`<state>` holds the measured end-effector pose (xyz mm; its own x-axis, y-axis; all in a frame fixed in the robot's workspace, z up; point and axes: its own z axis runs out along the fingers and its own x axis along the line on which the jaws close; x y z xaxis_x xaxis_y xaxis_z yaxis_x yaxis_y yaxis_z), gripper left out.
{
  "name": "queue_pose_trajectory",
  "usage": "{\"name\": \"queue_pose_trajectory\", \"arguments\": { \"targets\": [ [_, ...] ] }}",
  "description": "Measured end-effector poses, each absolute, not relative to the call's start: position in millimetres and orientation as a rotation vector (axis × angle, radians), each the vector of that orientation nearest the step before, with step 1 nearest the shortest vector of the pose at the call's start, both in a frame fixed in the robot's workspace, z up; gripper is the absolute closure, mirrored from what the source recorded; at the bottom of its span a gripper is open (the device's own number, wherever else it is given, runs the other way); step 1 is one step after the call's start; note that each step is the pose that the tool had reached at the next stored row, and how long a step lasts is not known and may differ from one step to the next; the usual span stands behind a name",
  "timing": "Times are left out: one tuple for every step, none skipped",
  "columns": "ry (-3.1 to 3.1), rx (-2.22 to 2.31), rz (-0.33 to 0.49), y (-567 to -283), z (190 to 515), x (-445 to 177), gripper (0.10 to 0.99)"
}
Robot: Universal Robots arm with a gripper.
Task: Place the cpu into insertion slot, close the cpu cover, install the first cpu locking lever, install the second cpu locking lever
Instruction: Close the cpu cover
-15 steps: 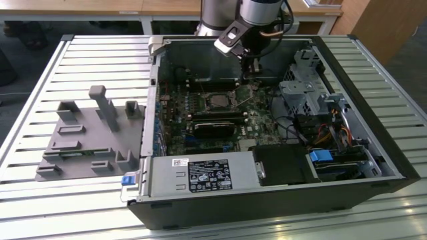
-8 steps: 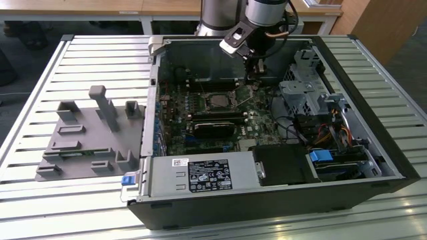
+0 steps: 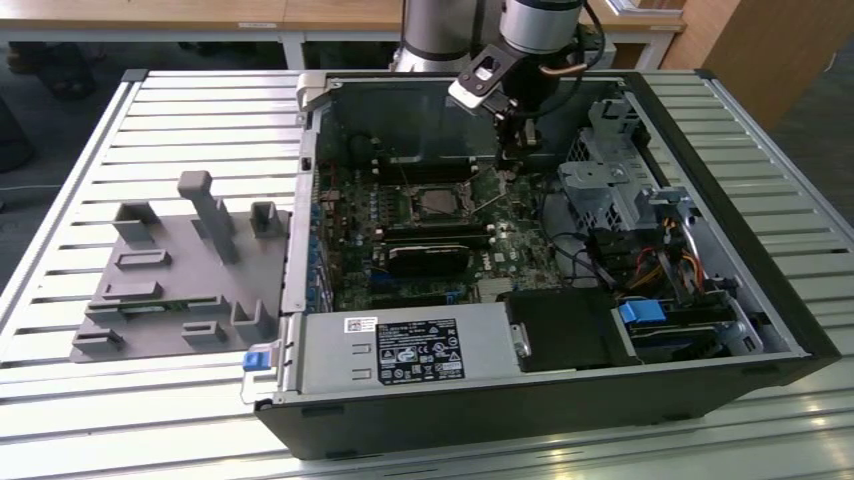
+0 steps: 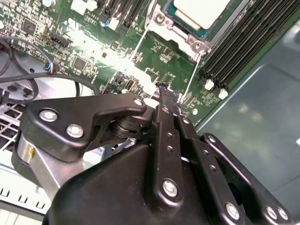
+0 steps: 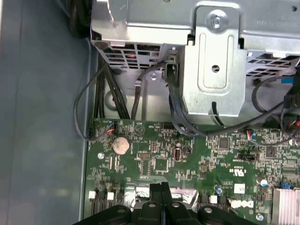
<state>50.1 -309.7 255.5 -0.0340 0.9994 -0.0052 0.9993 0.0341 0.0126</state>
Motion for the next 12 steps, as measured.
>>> {"name": "queue_pose_trajectory", "arguments": {
  "targets": [
    [2.249, 2.176, 0.008, -309.5, 255.2, 51.1, 0.980],
    [2.247, 2.177, 0.008, -309.4, 254.9, 52.0, 0.980],
    [2.245, 2.179, 0.008, -309.2, 254.6, 53.0, 0.980],
    [2.243, 2.181, 0.008, -308.9, 254.3, 53.9, 0.980],
    [2.241, 2.183, 0.008, -308.7, 254.2, 54.8, 0.980],
    [2.240, 2.184, 0.008, -308.5, 254.0, 55.8, 0.980],
    [2.239, 2.185, 0.007, -308.4, 253.9, 56.7, 0.980],
    [2.239, 2.185, 0.008, -308.3, 253.8, 57.6, 0.980],
    [2.238, 2.186, 0.008, -308.1, 253.6, 58.5, 0.980],
    [2.237, 2.186, 0.007, -308.0, 253.3, 59.4, 0.980],
    [2.236, 2.187, 0.007, -307.8, 253.1, 60.1, 0.980],
    [2.235, 2.188, 0.006, -307.5, 252.8, 60.8, 0.980]
  ]
}}
